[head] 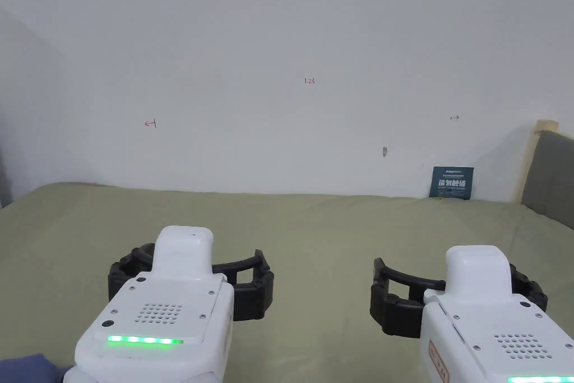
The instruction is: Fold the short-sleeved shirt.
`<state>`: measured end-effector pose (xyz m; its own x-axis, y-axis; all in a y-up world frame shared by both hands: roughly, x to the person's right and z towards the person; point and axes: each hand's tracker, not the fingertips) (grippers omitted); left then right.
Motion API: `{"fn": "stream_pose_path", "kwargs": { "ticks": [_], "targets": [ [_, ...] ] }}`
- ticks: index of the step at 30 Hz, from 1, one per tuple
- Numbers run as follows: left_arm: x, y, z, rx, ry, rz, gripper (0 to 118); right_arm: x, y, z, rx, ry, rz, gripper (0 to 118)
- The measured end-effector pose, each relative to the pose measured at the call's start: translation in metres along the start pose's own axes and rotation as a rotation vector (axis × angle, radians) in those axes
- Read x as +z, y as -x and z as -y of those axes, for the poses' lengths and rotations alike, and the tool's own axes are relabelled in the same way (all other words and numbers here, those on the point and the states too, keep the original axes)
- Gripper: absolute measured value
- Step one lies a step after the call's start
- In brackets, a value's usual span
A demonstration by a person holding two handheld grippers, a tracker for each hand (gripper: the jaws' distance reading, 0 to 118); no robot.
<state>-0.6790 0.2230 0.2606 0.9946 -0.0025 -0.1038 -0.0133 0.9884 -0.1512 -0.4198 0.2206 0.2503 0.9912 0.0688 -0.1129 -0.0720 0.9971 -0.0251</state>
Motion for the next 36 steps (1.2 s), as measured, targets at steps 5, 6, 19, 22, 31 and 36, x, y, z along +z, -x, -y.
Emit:
{"fn": "stream_pose_path", "kwargs": {
  "ticks": [5,6,19,22,31,36],
  "targets": [
    [0.001,-0.013,-0.003,-0.090,0.003,0.010,118,0.001,0.000,0.001,-0.003,-0.001,-0.004,118],
    [0.002,-0.015,-0.004,-0.119,0.006,0.010,118,0.001,0.000,0.001,-0.008,-0.001,-0.005,118],
    [0.000,0.004,-0.010,0.029,0.044,0.051,118,0.003,-0.001,0.000,-0.023,0.008,-0.027,118],
    [0.001,0.002,-0.011,-0.012,0.060,0.023,118,0.003,0.000,0.000,-0.012,0.008,-0.024,118],
    [0.000,0.003,-0.008,-0.006,0.054,0.037,118,0.002,0.002,0.002,-0.007,0.020,-0.033,118],
    [0.001,-0.004,-0.009,-0.037,0.059,-0.004,118,0.001,0.001,0.004,-0.011,0.027,-0.031,118]
  ]
}}
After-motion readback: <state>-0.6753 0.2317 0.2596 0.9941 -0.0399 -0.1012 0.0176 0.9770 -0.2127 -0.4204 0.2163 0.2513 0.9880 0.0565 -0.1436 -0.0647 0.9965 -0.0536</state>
